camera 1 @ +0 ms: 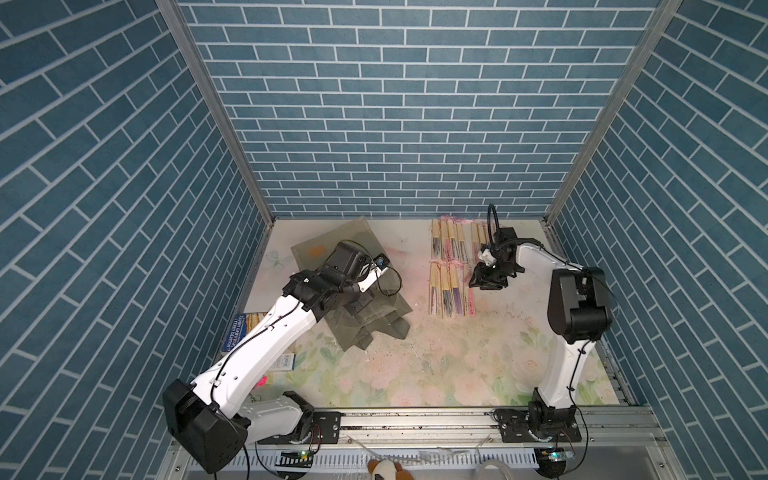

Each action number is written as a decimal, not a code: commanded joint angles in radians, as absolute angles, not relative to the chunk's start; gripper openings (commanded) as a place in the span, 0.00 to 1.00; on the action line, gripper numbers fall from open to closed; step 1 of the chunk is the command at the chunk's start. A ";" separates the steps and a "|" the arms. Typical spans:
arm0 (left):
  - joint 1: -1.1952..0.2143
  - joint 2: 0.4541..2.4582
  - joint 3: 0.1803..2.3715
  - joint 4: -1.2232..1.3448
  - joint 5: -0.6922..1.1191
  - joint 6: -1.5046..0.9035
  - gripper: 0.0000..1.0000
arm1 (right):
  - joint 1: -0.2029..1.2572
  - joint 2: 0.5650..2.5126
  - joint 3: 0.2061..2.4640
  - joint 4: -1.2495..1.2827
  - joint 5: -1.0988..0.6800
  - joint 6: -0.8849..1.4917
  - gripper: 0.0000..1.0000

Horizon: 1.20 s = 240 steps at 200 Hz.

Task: Take out the folding fans from the tote bags
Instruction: Place the folding fan at the center of the board, then place the canvas bag at the center of the board.

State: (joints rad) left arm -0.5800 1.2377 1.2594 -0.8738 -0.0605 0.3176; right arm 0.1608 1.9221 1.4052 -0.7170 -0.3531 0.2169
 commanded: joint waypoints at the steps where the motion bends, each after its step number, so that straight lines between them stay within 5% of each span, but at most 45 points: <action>1: -0.574 1.267 1.373 -0.922 -0.113 0.189 0.00 | 0.172 1.647 1.269 -0.535 -0.219 0.383 0.48; 31: -0.569 1.330 1.539 -1.017 -0.137 0.057 0.00 | 0.265 1.325 0.955 -0.199 -0.330 0.653 0.53; 58: -0.570 1.392 1.657 -1.095 -0.142 -0.018 0.00 | 0.473 1.231 0.799 -0.014 -0.345 0.869 0.53; 128: -0.570 1.497 1.817 -1.234 -0.175 -0.104 0.00 | 0.919 1.267 0.702 0.127 -0.071 1.156 0.53; 240: -0.569 1.532 1.865 -1.264 -0.164 -0.110 0.00 | 1.073 1.633 0.789 0.304 -0.010 1.346 0.53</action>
